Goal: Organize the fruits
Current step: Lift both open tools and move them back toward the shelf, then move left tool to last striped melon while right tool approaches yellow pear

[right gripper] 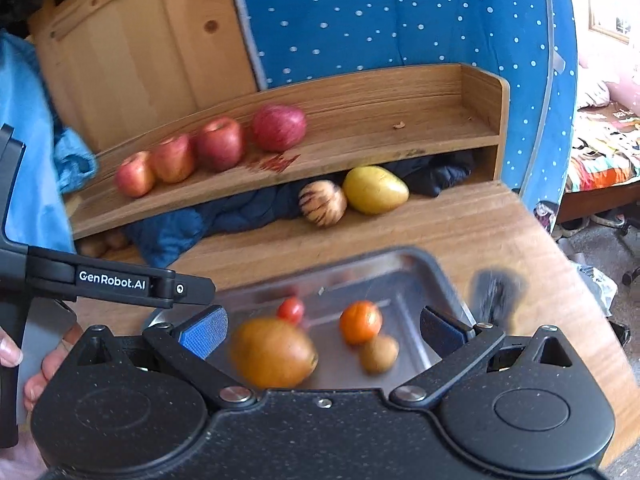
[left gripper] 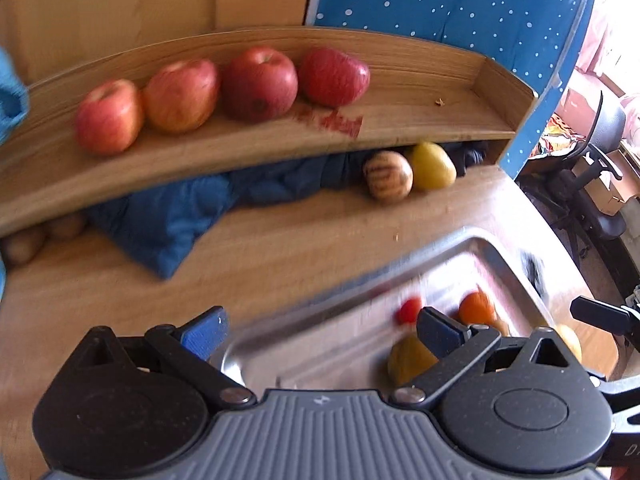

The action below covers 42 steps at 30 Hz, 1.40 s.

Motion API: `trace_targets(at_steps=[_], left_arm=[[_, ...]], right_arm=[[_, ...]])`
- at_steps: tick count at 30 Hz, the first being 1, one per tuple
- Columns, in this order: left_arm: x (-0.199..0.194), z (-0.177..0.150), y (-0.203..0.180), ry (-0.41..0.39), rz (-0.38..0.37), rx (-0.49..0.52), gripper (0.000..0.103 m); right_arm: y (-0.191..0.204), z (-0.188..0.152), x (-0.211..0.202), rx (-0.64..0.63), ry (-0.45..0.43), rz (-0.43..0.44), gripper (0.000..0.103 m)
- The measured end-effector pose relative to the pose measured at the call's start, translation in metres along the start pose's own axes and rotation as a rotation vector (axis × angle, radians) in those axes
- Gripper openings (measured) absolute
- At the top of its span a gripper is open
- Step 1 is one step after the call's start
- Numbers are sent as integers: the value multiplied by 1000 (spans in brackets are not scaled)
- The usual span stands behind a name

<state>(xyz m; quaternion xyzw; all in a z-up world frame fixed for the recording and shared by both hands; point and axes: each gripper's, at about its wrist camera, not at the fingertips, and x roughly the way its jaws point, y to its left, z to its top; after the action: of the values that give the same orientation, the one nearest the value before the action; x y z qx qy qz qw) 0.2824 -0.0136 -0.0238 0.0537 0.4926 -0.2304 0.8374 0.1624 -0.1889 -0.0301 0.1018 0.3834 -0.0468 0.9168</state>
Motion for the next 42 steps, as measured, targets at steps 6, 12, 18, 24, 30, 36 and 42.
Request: trace_targets(at_steps=[6,12,18,24,30,36,42], left_arm=[[32,37,-4,-6,-50,28,102],[56,52,-13,-38,-74,73,102],[79,58,-23,-36,-154,153,102],[96,65,-27,-51,-205,173,102],[110,68,-32,-68,-214,188,96],[113,69,-38,-124,-220,220,84],[120,75,-41,-133,-218,202,75]], right_arm=[[-14,30,29,15,-1,-77,102],[-38,65,55,32,20,-105,102],[-52,97,89,-2,60,-74,102],[-57,115,131,-55,130,-19,102],[-55,124,162,-103,168,-21,101],[-56,126,181,-132,194,-4,97],[-63,126,189,-87,181,47,95]])
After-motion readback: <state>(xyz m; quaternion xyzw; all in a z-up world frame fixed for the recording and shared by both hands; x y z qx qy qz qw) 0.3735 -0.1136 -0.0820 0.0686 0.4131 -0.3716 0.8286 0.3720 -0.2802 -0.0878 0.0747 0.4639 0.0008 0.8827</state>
